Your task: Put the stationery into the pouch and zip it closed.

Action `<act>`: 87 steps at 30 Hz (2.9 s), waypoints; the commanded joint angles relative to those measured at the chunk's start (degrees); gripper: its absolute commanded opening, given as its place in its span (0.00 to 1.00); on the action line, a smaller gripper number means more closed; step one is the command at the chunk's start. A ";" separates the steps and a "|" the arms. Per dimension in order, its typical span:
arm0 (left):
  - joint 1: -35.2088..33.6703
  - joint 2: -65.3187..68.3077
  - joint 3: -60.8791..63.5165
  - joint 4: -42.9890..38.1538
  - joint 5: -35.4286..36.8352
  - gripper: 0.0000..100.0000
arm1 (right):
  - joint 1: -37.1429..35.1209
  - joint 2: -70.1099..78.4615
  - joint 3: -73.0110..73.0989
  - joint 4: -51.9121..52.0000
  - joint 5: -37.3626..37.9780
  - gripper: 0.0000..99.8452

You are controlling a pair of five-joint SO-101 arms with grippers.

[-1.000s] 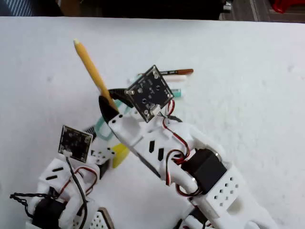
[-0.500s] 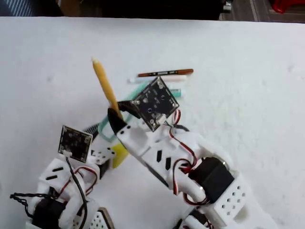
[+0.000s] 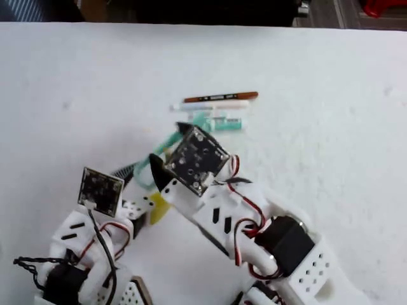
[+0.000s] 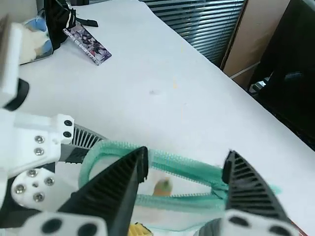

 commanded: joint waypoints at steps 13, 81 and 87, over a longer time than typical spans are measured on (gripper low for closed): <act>-0.57 0.04 -0.09 -2.64 -0.09 0.24 | 15.08 1.45 -13.63 -0.66 -0.09 0.26; -6.29 0.04 0.00 -3.87 0.09 0.21 | 32.40 94.02 -58.73 -6.99 25.05 0.26; -6.29 0.04 0.00 -3.87 0.00 0.21 | 32.40 103.60 -70.24 -3.74 24.97 0.26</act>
